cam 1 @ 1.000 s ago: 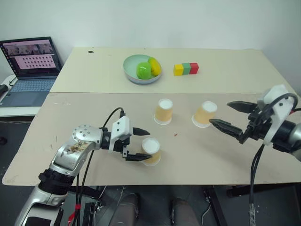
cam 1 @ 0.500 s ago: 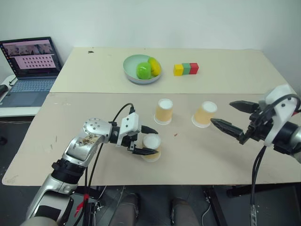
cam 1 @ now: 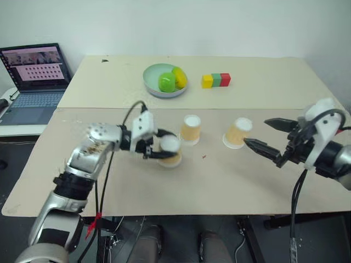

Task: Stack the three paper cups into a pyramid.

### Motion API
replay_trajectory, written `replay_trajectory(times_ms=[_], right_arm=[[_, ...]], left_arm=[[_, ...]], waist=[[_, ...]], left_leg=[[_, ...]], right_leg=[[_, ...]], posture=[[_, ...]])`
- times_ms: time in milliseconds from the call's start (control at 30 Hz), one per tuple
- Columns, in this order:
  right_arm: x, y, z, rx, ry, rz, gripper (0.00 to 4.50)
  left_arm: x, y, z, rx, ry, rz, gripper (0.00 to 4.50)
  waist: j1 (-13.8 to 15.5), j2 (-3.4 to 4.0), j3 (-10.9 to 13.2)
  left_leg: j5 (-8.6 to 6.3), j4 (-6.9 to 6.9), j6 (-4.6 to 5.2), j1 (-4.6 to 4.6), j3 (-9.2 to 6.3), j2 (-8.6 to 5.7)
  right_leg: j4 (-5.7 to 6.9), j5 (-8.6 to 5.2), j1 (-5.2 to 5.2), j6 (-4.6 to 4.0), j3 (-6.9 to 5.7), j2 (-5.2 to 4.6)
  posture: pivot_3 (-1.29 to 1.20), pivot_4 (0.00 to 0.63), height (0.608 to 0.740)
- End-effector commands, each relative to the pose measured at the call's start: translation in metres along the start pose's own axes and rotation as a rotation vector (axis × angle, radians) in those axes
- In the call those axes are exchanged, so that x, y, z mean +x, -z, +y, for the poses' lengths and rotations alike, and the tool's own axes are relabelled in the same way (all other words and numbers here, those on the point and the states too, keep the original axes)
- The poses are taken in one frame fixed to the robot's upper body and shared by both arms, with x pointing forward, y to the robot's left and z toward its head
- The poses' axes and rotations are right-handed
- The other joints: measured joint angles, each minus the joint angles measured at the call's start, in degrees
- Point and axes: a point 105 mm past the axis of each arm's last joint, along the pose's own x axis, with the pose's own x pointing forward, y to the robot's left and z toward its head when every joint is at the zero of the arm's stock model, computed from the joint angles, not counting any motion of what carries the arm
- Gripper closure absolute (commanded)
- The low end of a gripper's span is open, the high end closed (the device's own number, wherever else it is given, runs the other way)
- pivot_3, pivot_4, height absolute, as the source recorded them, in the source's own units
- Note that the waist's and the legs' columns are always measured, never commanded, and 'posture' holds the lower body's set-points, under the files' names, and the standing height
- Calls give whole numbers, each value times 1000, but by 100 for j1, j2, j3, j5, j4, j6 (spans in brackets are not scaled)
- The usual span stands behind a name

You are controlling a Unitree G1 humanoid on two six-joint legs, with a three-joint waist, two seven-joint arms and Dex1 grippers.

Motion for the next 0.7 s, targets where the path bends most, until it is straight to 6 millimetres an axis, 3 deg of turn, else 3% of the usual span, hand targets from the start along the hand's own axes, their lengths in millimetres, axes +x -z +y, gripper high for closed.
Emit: replay_trajectory(times_ms=[33,200,300,700], right_arm=[[4,-12,0,-39,-8,-60,0],[8,-12,0,-39,-19,-66,0],[9,-12,-1,-39,-17,-68,0],[6,-12,2,-38,-6,-70,0]], left_arm=[[-18,19,26,-54,-153,72,1914],[-23,44,53,-182,-357,80,1914],[-17,52,52,-207,-394,73,1914],[5,38,69,-217,-435,11,1914]], waist=[[-4,0,0],[17,-2,1],[30,-2,0],[81,-2,0]], left_leg=[[0,0,0,0,-1,0],[0,2,0,0,-1,-1],[0,7,0,1,-5,-2],[0,16,-1,4,-5,-3]], right_leg=[[1,0,0,0,-1,0],[3,1,1,1,-1,1],[3,2,4,5,-3,1],[9,5,8,8,-2,1]], posture=[[0,150,740],[0,150,740],[0,150,740],[0,150,740]])
